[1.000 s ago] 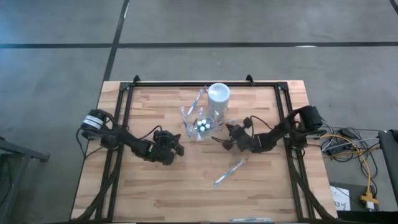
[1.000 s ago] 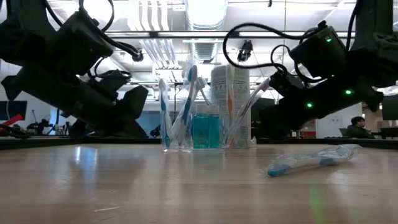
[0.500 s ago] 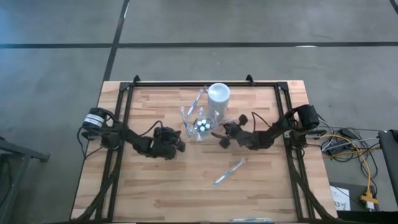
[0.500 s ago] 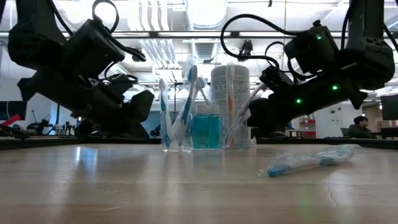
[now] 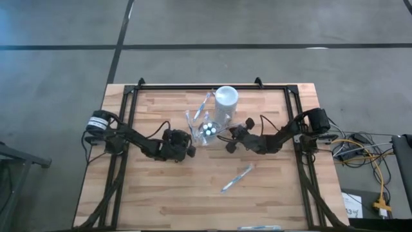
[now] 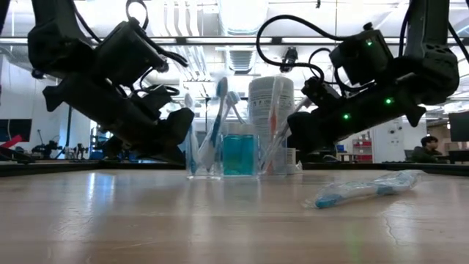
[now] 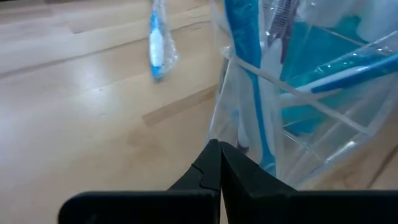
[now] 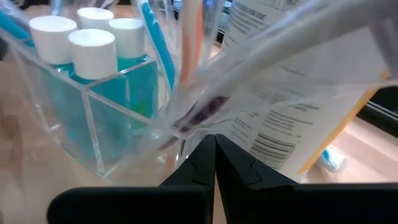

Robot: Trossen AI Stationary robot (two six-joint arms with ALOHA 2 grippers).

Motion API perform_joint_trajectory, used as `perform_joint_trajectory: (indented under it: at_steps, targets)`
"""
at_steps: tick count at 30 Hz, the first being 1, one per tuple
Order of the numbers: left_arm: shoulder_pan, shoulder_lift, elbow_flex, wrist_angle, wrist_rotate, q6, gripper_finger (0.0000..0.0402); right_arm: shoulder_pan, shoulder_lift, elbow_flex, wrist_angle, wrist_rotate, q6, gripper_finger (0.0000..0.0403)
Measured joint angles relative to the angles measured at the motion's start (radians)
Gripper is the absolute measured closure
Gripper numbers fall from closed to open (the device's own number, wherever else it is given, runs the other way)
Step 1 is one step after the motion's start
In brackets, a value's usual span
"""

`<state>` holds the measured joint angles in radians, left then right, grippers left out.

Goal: Pick & Place toothbrushing station
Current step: Adjust the transparent organizer

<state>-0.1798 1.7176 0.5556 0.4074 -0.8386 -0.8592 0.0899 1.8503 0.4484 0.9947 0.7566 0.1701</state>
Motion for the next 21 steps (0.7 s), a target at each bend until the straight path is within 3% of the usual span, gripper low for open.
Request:
perform_joint_trajectory:
  at_steps: [12,21]
  targets:
    - [0.047,-0.001,-0.006,-0.034,-0.01,0.02,0.0401,0.076,0.0,0.0,0.001,-0.078,0.046,0.0394]
    - [0.047,-0.001,-0.006,-0.034,-0.001,0.042,0.0401,0.087,0.002,0.002,-0.003,-0.072,0.059,0.0394]
